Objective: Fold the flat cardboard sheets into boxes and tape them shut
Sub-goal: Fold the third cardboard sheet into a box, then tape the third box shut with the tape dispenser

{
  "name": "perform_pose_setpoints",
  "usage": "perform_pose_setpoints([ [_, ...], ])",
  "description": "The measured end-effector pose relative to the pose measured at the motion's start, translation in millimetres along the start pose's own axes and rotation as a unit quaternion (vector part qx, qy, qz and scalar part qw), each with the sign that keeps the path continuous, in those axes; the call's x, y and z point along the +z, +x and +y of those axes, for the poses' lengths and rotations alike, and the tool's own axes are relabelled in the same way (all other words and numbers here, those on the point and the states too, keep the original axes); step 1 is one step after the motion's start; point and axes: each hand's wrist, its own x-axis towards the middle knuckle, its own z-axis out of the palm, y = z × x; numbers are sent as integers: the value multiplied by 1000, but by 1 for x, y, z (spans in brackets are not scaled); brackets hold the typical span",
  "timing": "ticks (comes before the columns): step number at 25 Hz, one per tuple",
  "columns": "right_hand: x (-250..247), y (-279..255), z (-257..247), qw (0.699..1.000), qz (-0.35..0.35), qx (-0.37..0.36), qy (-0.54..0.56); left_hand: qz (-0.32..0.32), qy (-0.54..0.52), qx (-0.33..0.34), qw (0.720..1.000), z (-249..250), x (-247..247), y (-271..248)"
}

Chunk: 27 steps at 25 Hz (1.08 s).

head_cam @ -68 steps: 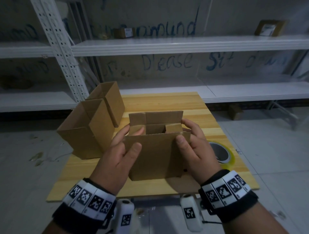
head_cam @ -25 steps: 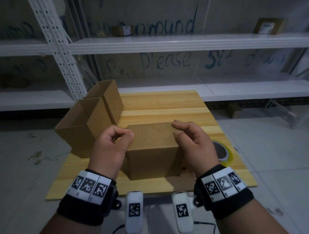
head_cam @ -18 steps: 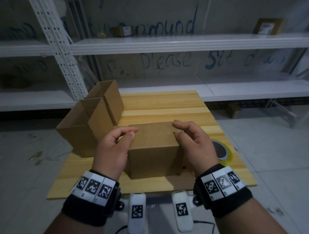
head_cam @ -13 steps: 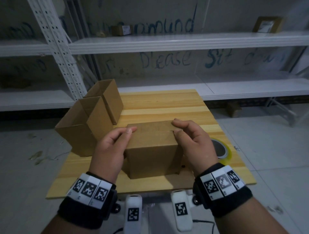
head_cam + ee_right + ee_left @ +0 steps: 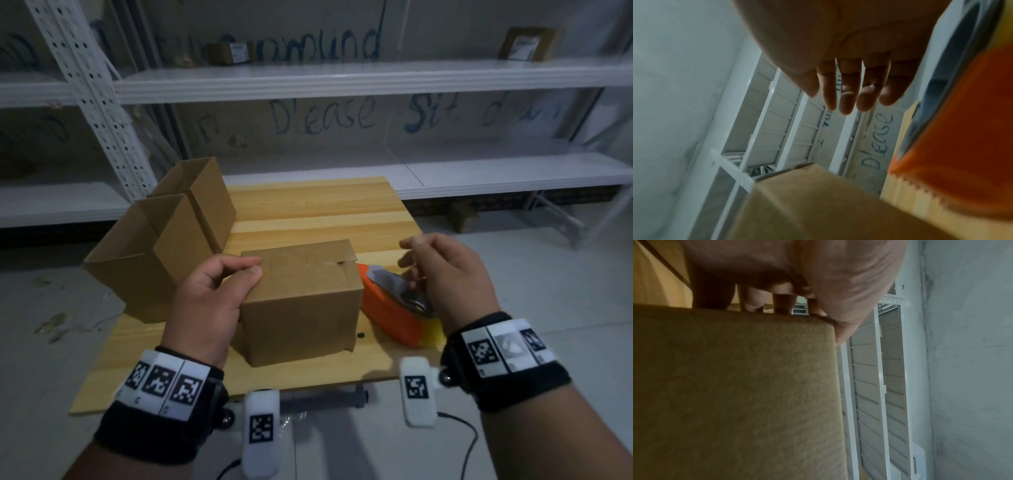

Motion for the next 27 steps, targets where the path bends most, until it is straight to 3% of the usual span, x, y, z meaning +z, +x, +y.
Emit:
perform_pose_setpoints([
  [2,-9,2,5,987,-16,-18,-159,-2,-3,1,1000,-1,0,0],
  [4,-6,1,10,946,-62,-23,-319,3,-6,3,1000,-3,-1,1],
  [7,2,-3,11,892,-121,-24,-436,0,-5,1,1000,-4,-2,-1],
  [10,7,-7,15,818,-150,-71,-550,1,-8,8,1000,-4,-2,-2],
  [12,6,-8,18,812,-153,-83,-557,6,-11,12,1000,-5,-1,-2],
  [15,-1,-5,17,872,-116,-62,-472,18,-8,12,1000,-5,-1,-3],
  [17,-9,-4,8,940,-96,-42,-326,19,3,11,1000,-3,-1,-3],
  [19,-17,-6,-6,988,-65,-28,-138,22,9,15,1000,0,0,-4],
  [23,-28,-6,-24,993,-26,-28,109,14,15,24,999,5,2,-8],
  [27,-31,-9,-30,969,-108,-1,221,8,38,59,997,8,3,-12],
])
